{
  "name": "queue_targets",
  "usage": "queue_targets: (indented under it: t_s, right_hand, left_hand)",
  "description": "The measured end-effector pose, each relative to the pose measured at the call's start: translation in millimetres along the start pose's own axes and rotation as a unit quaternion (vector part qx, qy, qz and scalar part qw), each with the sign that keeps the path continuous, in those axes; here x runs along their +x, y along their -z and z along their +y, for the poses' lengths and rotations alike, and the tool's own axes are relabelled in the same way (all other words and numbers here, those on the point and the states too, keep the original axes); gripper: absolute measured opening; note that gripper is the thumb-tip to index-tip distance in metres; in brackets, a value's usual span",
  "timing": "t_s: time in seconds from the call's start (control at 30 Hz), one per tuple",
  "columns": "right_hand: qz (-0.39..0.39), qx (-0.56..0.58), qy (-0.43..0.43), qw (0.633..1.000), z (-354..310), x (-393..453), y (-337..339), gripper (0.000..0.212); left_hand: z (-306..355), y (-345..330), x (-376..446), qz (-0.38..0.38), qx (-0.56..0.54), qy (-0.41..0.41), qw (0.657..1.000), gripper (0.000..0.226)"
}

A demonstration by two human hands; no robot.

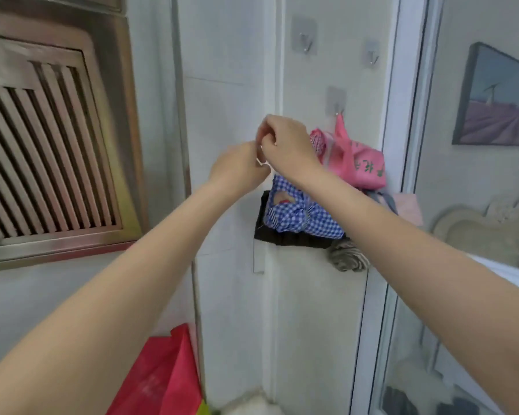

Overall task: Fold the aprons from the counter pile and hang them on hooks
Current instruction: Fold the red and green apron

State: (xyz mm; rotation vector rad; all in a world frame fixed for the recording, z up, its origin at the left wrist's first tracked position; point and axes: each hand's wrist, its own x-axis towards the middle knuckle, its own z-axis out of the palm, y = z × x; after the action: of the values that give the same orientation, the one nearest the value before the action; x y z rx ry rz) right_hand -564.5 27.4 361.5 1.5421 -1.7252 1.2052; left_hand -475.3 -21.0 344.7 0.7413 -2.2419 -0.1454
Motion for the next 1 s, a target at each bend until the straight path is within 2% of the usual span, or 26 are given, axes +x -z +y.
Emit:
queue_targets:
  t_s: [0.13,0.2,0.33,0.43,0.5,0.57,0.67,0.7,0.73,0.77,0.8,0.87,0.9,0.93,1.0]
  right_hand:
    - [-0.143,0.048,-0.007,0.988,-71,-64,-72,0.025]
    - [-0.228,0.087,-0.029,0.969,-99,-105,-115,0.024]
    - [-0.441,0.074,-0.022,0.894,-167,-200,-208,0.024]
    - [-0.539,0.044,0.002,0.841,-204,-273,-262,0.025]
    - [-0.608,0.022,0.010,0.793,-230,-324,-289,0.025]
    - [-0.685,0.006,0.015,0.728,-249,-371,-301,0.028]
    - [-0.776,-0.027,0.052,0.628,-268,-427,-309,0.042]
    - [-0.799,-0.054,0.073,0.594,-273,-448,-309,0.050]
    - [-0.805,-0.089,0.101,0.578,-275,-461,-308,0.067]
    - [-0.798,-0.124,0.135,0.574,-277,-474,-306,0.082]
    - [-0.781,-0.150,0.162,0.585,-279,-482,-303,0.082]
    - [-0.730,-0.156,0.198,0.635,-278,-481,-302,0.052]
    - [-0.727,-0.146,0.195,0.641,-278,-470,-302,0.039]
    - [-0.732,-0.131,0.175,0.645,-277,-456,-303,0.031]
    - [-0.728,-0.108,0.126,0.665,-279,-416,-303,0.024]
  left_hand:
    - [-83,25,-82,-0.058,0.012,0.089,0.994,0.025]
    - [-138,26,-131,-0.114,0.017,0.119,0.986,0.025]
    - [-251,34,-260,-0.232,0.028,0.211,0.949,0.021]
    - [-312,44,-353,-0.304,0.043,0.247,0.919,0.023]
    - [-347,51,-410,-0.350,0.046,0.273,0.895,0.024]
    - [-367,55,-454,-0.391,0.046,0.286,0.874,0.023]
    - [-391,51,-498,-0.454,0.040,0.280,0.845,0.027]
    - [-398,45,-513,-0.468,0.021,0.283,0.837,0.032]
    - [-400,40,-520,-0.475,0.009,0.282,0.834,0.038]
    - [-399,35,-528,-0.481,0.002,0.273,0.833,0.045]
    - [-397,30,-534,-0.493,-0.004,0.261,0.830,0.053]
    - [-390,23,-539,-0.501,-0.010,0.233,0.834,0.070]
    - [-386,20,-537,-0.493,-0.008,0.223,0.841,0.076]
    - [-381,20,-531,-0.478,-0.004,0.219,0.851,0.077]
    - [-374,19,-509,-0.424,-0.002,0.217,0.880,0.060]
